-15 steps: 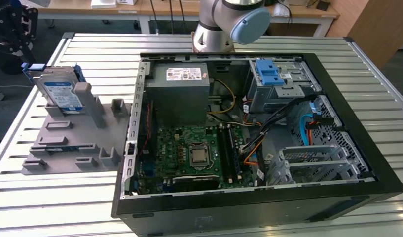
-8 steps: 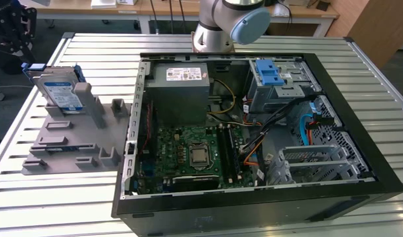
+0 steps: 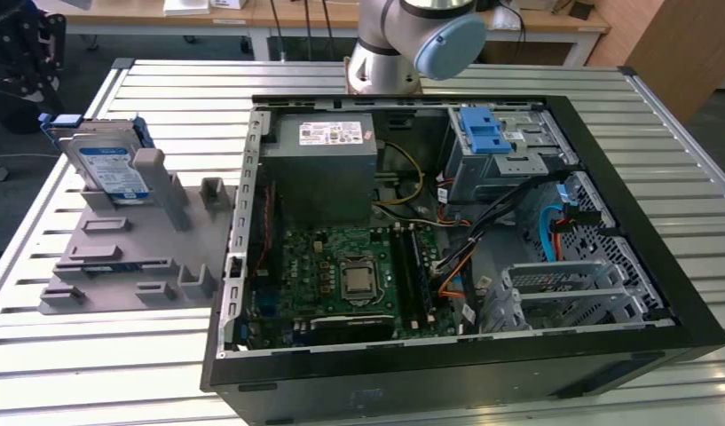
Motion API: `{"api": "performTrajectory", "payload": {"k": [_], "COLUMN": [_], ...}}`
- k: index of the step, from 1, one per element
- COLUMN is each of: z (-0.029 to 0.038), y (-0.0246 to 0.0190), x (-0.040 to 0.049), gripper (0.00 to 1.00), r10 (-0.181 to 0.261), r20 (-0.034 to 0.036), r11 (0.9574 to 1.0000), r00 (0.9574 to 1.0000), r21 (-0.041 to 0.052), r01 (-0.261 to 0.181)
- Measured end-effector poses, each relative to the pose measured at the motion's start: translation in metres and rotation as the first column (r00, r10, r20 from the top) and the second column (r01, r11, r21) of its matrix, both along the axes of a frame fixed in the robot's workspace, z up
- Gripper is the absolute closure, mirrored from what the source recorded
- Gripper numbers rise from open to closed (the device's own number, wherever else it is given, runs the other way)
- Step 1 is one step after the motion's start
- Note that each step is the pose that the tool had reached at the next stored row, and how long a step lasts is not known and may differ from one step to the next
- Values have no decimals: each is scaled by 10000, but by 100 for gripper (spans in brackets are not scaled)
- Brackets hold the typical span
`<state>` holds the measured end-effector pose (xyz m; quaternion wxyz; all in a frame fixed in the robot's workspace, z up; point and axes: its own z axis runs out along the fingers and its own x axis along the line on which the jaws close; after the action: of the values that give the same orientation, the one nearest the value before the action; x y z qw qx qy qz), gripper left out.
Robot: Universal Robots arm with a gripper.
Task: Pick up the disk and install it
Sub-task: 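Pick up the disk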
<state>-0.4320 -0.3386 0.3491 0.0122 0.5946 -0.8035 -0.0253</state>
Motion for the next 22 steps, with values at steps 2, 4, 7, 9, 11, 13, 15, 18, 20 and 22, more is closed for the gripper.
{"api": "performTrajectory", "payload": {"k": [2,4,7,9,11,13,15,18,20,22], "z": [-5,-11,-16,-16,-16,-19,-24,-32,-41,-50], "y": [0,1,0,0,0,0,0,0,0,0], "x": [-2,-1,-1,-1,-1,-2,-2,-1,-1,-2], "gripper": [89,89,89,83,77,71,65,47,47,41], "r10": [85,195,352,353,353,354,381,757,1125,1482], "r20": [52,83,127,131,132,153,189,190,191,190], "r11": [9999,9997,9993,9993,9993,9993,9991,9970,9935,9888], "r00": [10000,9998,9993,9993,9993,9993,9991,9970,9935,9888], "r21": [64,112,153,154,153,152,152,151,152,151], "r01": [-85,-196,-354,-355,-355,-356,-384,-760,-1128,-1485]}}
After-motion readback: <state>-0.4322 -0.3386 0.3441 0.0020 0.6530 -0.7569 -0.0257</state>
